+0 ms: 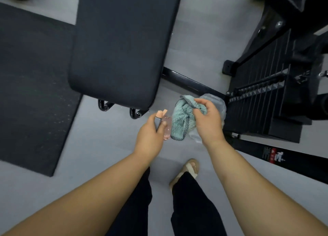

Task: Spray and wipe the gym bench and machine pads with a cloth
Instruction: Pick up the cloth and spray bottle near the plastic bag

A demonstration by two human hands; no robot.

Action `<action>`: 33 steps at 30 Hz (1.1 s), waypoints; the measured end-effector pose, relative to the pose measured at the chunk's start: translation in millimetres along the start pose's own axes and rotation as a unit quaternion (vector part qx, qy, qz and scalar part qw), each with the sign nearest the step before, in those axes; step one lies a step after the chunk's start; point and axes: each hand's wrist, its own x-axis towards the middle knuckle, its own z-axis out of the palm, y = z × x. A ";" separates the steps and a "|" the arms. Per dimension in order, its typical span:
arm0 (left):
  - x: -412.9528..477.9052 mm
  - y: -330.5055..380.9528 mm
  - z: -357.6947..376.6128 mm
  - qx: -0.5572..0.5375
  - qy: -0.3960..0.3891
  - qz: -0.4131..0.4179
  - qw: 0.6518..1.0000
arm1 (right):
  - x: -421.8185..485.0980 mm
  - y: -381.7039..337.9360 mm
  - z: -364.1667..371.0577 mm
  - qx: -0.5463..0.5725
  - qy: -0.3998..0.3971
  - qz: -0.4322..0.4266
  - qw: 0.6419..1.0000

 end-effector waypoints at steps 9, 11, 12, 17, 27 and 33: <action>-28.9 -9.2 -121.3 -0.049 0.068 -0.017 0.996 | -5.8 -94.3 121.8 -0.161 -0.040 -0.241 0.956; -19.3 -14.5 -140.8 -0.047 0.068 -0.006 0.997 | 13.3 -96.1 151.2 -0.215 -0.014 -0.304 0.928; -13.9 -18.8 -149.4 -0.043 0.068 -0.002 0.997 | 24.6 -90.8 164.5 -0.258 -0.013 -0.318 0.912; 13.8 -48.6 -181.7 -0.009 0.055 0.010 0.998 | 58.0 -34.1 206.9 -0.590 -0.140 -0.234 0.760; 25.2 -66.3 -192.2 0.009 0.003 0.001 1.000 | -19.0 -18.2 206.6 -0.334 -0.049 -0.321 0.885; 15.7 -81.5 -168.8 0.076 0.011 0.002 0.997 | -79.7 37.1 218.9 -0.261 -0.261 -0.262 0.892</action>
